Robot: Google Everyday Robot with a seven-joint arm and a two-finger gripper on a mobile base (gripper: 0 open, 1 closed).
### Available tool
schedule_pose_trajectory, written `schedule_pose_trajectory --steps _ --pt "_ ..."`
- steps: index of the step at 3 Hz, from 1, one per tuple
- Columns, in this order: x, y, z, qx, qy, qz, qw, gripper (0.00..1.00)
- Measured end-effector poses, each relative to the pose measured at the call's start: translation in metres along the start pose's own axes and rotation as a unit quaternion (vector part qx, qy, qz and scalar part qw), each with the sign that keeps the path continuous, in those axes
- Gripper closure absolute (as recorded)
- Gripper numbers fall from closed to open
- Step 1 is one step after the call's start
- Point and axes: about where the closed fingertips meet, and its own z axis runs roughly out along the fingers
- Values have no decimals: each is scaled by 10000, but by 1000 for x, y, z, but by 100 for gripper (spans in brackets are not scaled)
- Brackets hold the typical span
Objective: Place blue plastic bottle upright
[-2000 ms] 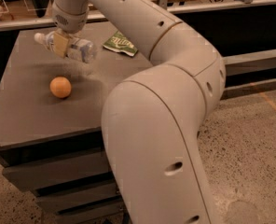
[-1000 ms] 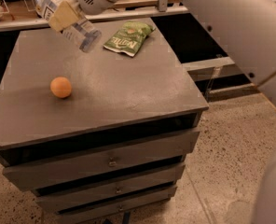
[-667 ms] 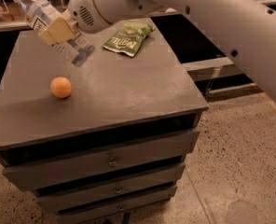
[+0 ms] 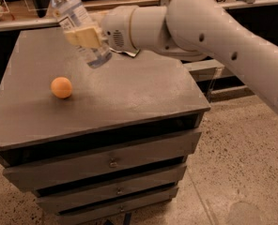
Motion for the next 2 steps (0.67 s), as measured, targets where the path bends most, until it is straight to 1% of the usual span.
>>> schedule_pose_trajectory --steps 1,2 --pt "8 -45 -37 637 -690 32 9956 100" --pt "22 -70 -52 1123 -683 -118 9913 100"
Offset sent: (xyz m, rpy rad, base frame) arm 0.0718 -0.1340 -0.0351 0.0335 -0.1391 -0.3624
